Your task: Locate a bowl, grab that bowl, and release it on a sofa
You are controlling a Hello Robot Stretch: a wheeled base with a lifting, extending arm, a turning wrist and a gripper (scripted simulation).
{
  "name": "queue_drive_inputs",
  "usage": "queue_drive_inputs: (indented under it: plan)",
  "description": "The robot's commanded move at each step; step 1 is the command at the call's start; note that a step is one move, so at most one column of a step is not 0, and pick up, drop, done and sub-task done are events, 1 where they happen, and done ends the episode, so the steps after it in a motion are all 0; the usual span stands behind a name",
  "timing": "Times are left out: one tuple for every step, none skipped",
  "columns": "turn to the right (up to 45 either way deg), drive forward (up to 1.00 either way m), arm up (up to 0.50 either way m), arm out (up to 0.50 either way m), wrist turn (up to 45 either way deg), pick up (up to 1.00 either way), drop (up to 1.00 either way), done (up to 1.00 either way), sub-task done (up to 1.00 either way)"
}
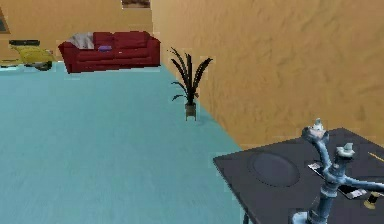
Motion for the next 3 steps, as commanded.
queue_drive_inputs:
  plan:
    - [0.0,0.0,0.0,0.0,30.0,0.0,0.0,0.0,0.0]
    - [0.0,0.0,-0.16,0.0,0.0,0.0,0.0,0.0,0.0]
    - [0.0,0.0,0.0,0.0,0.0,1.0,0.0,0.0,0.0]
